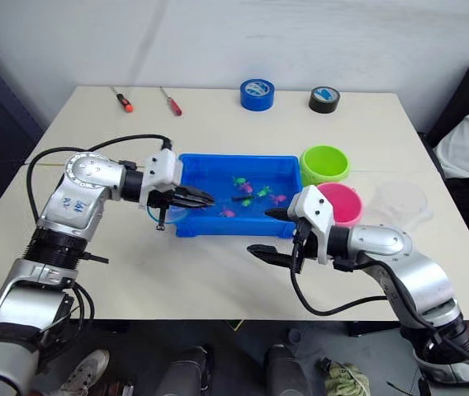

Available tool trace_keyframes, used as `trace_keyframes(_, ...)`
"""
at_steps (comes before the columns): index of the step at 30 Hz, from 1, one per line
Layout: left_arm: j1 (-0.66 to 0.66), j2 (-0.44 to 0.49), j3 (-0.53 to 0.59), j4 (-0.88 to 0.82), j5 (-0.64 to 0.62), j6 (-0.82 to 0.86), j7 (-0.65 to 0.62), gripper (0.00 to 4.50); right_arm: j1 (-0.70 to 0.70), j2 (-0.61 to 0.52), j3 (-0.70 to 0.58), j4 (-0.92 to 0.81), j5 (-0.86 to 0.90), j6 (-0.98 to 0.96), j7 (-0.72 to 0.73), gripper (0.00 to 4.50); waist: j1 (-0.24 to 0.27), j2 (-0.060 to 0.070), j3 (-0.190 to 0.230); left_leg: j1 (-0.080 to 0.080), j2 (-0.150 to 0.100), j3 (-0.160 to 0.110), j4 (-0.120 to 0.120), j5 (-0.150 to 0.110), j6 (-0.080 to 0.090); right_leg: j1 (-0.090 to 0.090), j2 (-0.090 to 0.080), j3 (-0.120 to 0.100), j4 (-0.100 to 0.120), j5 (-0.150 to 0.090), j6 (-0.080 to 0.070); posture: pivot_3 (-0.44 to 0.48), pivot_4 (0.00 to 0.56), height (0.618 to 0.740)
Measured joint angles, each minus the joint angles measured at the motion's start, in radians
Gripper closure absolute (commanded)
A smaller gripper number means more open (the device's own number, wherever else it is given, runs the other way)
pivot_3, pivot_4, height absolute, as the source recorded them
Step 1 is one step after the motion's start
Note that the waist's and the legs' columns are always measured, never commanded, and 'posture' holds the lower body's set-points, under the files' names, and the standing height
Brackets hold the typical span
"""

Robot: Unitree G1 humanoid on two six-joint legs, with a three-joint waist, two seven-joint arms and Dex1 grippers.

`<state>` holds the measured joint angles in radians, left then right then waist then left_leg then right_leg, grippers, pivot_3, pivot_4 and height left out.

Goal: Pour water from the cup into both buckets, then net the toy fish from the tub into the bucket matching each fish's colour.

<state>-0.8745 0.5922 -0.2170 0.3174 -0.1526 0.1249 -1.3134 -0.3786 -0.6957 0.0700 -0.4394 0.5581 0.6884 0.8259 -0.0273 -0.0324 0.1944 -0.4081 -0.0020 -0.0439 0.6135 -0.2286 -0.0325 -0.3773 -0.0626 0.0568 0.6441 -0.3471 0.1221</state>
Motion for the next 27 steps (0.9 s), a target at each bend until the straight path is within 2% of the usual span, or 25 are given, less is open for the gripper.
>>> trace_keyframes(6,-0.027,-0.065,-0.04,0.011,-0.008,-0.016,-0.105,4.42,-0.027,0.002,0.007,-0.012,0.016,0.1,-0.032,0.0,0.001,0.0,0.0,0.0,0.003,0.0,0.0,0.0,0.0,0.0,0.0,0.001,0.001,0.0,0.0,0.0,0.15,0.734)
trace_keyframes(15,-0.057,-0.136,-0.079,0.058,0.0,-0.057,-0.138,4.42,-0.039,0.03,0.036,-0.033,0.02,0.14,-0.056,0.0,0.0,0.0,0.0,0.0,0.002,-0.001,0.001,0.0,0.0,0.0,0.0,0.001,0.001,0.0,0.0,0.0,0.15,0.734)
trace_keyframes(27,-0.063,-0.11,-0.08,0.085,0.005,-0.07,-0.148,4.42,-0.048,0.039,0.04,-0.032,0.016,0.138,-0.058,0.0,0.001,0.0,0.0,0.0,0.003,-0.001,0.001,0.0,0.0,0.0,0.0,0.0,0.001,0.0,0.0,0.0,0.15,0.734)
